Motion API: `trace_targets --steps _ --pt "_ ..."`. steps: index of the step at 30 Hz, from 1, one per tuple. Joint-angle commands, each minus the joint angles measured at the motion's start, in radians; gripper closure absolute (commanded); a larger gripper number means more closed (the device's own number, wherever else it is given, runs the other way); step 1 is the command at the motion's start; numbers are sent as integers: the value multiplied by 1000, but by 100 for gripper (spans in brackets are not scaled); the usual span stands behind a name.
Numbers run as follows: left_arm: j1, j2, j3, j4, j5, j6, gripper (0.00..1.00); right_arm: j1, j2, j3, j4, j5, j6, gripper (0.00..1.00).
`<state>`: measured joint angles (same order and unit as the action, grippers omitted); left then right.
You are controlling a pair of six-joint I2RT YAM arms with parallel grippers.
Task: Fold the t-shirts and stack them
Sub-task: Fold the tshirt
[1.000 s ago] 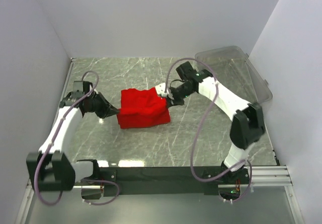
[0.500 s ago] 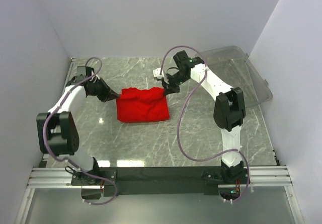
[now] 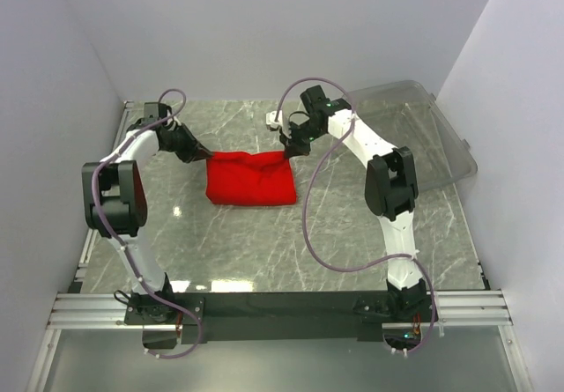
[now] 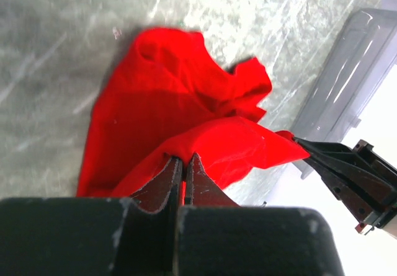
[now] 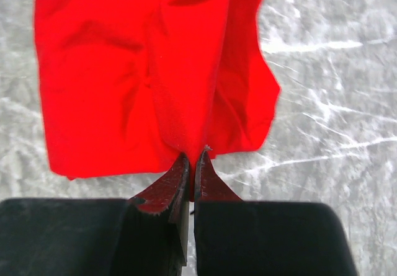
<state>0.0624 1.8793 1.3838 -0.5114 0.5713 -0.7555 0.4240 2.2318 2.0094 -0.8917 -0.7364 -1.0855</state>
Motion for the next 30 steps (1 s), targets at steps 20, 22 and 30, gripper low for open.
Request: trace_targets --steps 20,22,30 --pt "4 205 218 47 -17 39 99 -24 81 83 207 95 188 100" --pt "4 208 221 51 -25 41 99 -24 81 80 227 104 202 100" --pt "5 215 242 62 -40 38 83 -24 101 98 290 143 286 85"
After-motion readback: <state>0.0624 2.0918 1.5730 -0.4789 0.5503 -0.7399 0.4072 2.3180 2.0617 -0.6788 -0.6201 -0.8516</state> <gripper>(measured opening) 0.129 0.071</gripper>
